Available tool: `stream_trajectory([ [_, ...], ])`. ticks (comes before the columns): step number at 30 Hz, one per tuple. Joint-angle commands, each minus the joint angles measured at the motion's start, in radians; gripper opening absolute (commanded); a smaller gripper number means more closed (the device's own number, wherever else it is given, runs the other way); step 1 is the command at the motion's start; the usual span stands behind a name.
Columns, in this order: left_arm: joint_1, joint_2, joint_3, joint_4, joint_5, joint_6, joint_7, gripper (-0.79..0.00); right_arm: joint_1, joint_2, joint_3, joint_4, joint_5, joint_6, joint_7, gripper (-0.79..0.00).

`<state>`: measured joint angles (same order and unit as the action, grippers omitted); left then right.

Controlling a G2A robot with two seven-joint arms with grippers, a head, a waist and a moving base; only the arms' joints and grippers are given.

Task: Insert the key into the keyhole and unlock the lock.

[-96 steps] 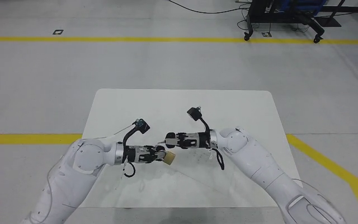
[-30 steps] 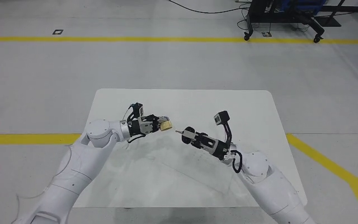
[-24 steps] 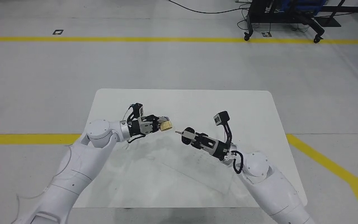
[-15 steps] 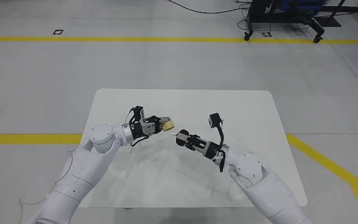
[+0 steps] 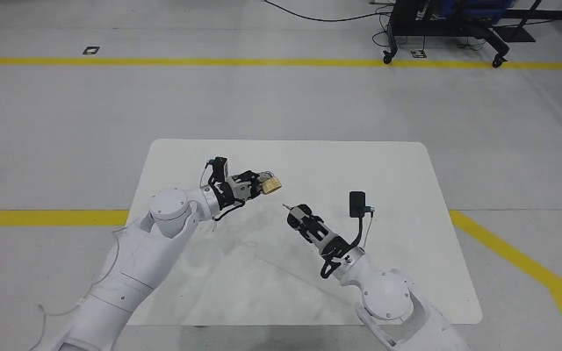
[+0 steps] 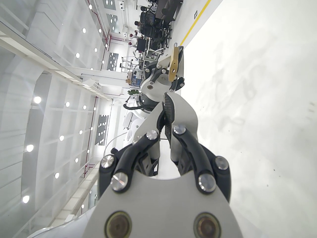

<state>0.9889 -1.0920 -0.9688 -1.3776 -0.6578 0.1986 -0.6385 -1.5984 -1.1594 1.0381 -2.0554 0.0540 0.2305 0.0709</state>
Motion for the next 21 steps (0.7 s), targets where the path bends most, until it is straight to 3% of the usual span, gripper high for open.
stream_trajectory([
  [1, 0.000, 0.000, 0.000, 0.000, 0.000, 0.000, 0.000, -0.785, 0.001, 0.000, 0.000, 0.002, 0.001, -0.001, 0.001, -0.785],
  [13, 0.014, -0.012, -0.001, -0.038, -0.053, -0.031, 0.002, -0.785, 0.009, -0.004, -0.018, 0.026, -0.016, 0.018, -0.003, -0.785],
  [21, 0.018, -0.024, 0.007, -0.029, -0.027, -0.026, 0.057, -0.785, -0.018, -0.034, -0.075, -0.002, 0.005, 0.036, -0.229, -0.785],
])
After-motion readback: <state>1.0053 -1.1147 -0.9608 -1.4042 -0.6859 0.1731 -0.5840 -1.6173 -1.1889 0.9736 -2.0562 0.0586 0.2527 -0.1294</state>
